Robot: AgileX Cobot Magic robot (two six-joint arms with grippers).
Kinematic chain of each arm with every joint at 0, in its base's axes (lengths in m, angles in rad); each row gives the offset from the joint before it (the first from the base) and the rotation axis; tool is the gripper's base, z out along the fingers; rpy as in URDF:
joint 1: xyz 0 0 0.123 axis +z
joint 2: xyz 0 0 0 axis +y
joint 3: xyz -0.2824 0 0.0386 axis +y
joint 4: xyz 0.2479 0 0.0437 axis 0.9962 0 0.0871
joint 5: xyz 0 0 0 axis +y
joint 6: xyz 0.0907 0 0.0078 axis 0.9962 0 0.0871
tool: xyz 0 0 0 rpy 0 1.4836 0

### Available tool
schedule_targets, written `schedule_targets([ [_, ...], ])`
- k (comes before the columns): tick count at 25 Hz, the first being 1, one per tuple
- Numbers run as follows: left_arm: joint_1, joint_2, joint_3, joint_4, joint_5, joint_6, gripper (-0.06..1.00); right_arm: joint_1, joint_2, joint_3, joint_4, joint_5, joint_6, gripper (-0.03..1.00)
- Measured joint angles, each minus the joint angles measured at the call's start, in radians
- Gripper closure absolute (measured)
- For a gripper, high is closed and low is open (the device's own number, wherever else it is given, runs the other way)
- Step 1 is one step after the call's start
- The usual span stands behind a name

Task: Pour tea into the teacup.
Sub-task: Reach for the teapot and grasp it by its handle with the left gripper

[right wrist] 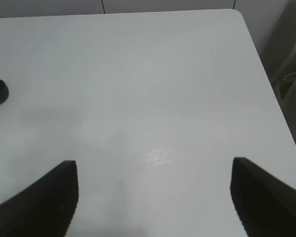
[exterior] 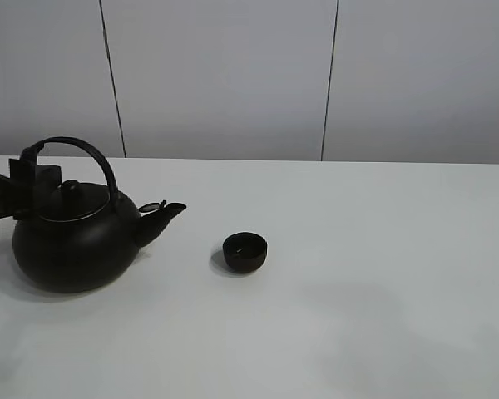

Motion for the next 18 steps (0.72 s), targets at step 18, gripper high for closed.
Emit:
schedule_targets([
  [18,0.071,0.031,-0.079,0.131,-0.01,-0.001,0.32,0.0,0.0,0.0,0.0,0.0,0.0,0.39],
])
